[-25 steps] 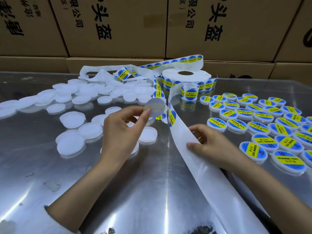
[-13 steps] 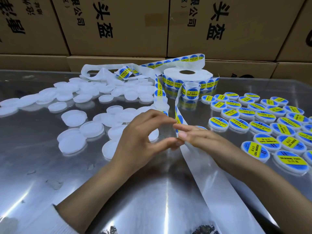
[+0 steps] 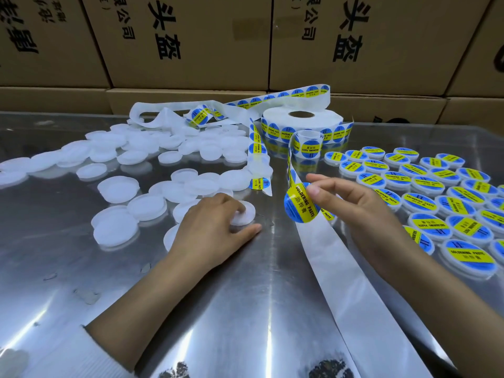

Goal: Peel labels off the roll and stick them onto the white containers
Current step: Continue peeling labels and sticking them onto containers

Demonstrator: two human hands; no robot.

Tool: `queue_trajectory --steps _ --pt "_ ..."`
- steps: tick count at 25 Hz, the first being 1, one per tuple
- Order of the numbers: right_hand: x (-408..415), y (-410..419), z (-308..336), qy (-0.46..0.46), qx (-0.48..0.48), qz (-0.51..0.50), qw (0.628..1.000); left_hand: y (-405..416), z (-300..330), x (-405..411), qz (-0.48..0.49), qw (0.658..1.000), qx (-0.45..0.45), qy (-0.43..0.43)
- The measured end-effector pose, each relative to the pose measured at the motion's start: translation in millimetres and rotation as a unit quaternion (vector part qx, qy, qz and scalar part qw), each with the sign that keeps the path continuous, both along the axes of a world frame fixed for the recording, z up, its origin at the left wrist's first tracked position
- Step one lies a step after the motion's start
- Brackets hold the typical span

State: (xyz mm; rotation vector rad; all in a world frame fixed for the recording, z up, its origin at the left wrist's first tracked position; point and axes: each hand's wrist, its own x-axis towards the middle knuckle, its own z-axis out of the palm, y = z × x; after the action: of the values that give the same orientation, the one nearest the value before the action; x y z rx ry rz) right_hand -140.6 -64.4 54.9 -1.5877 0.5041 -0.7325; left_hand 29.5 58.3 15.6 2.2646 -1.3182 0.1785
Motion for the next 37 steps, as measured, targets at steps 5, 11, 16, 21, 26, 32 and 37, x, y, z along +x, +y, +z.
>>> queue_trajectory --steps 5,11,16,21,26,32,37 --pt "1 0 -2 -0.017 0.003 -0.024 1.0 1 5 0 0.028 1.0 -0.005 -0.003" --pt "0 0 -3 -0.054 0.055 -0.006 0.997 -5 16 -17 -0.05 0.913 -0.233 0.333" --pt "4 1 -6 -0.04 0.077 0.033 0.996 -6 24 -41 -0.127 0.733 -0.233 0.626" --pt "4 4 -7 -0.006 0.054 0.029 0.998 -4 26 -47 -0.166 0.715 -0.217 0.644" --pt "5 7 -8 -0.002 0.048 0.025 0.999 -5 22 -50 -0.17 0.723 -0.204 0.638" --pt "5 8 -10 -0.001 0.045 0.019 0.999 -6 21 -52 -0.179 0.71 -0.204 0.649" --pt "6 8 -10 -0.012 0.037 0.014 0.999 -5 21 -52 -0.18 0.696 -0.206 0.664"
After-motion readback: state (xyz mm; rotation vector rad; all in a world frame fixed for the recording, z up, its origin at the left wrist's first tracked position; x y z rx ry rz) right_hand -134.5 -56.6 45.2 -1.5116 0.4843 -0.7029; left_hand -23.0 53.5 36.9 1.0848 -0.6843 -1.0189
